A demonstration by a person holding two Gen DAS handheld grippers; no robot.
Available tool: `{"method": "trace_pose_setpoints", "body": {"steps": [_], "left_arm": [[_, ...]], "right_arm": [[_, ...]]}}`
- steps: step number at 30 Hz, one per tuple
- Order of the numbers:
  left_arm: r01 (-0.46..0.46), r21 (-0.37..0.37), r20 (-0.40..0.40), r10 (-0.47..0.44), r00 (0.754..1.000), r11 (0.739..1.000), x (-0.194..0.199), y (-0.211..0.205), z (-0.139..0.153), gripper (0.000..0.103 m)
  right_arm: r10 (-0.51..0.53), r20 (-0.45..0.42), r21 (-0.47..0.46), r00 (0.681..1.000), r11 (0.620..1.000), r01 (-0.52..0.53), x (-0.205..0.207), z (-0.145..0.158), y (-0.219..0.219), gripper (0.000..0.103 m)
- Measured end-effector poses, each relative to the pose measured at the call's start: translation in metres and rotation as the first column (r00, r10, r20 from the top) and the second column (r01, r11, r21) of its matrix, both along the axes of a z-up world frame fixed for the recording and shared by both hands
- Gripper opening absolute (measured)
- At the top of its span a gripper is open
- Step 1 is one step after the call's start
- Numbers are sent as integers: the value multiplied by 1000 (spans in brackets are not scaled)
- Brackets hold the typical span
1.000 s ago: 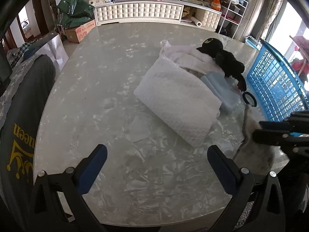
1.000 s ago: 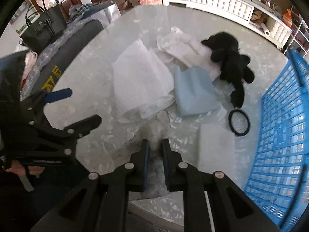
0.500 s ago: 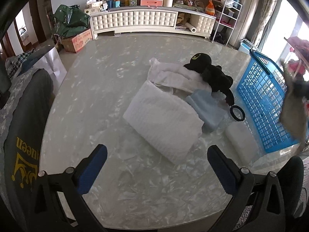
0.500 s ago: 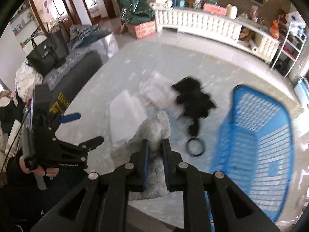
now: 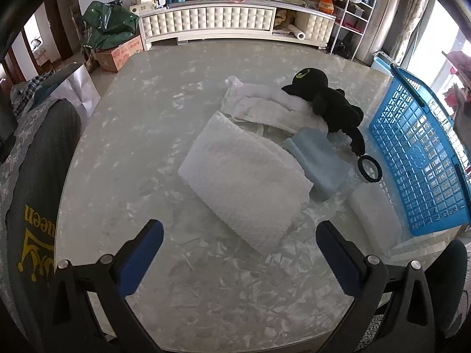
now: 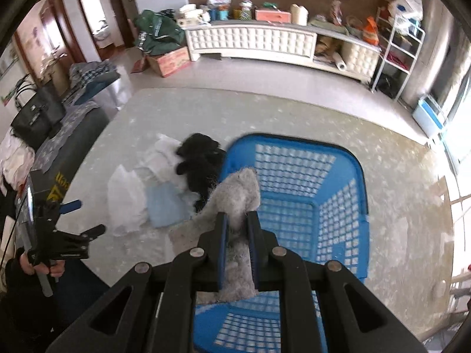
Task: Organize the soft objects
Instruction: 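Lift the grey cloth with the right gripper over the basket while the left gripper reaches the white towel, then lower the grey cloth into the basket and open the right gripper while the left gripper grasps the towel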
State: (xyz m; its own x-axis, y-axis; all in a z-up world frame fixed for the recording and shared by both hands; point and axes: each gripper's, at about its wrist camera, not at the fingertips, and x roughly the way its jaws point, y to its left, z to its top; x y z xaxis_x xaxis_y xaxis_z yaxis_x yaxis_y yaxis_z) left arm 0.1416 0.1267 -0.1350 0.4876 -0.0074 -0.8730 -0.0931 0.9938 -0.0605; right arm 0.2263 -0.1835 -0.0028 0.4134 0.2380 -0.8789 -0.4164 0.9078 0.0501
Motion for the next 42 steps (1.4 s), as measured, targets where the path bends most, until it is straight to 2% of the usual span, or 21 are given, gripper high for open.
{"method": "trace_pose_setpoints", "body": {"steps": [9, 15, 22, 33, 42], "left_arm": [[-26, -7, -30, 26, 999, 1000, 10, 2, -10, 103], [-59, -20, -53, 58, 997, 998, 20, 9, -18, 103], [-153, -124, -118, 138, 983, 980, 28, 33, -39, 103], [-179, -120, -162, 158, 974, 977, 39, 40, -60, 103], [-181, -116, -159, 162, 974, 977, 50, 38, -62, 103]], "right_arm": [[-76, -120, -31, 990, 997, 72, 30, -54, -26, 13], [-103, -176, -44, 979, 994, 97, 46, -77, -31, 13], [-109, -197, -55, 974, 993, 100, 52, -86, -30, 13], [-90, -212, -67, 973, 995, 78, 53, -102, -22, 15], [-85, -248, -78, 965, 995, 67, 61, -112, -18, 23]]}}
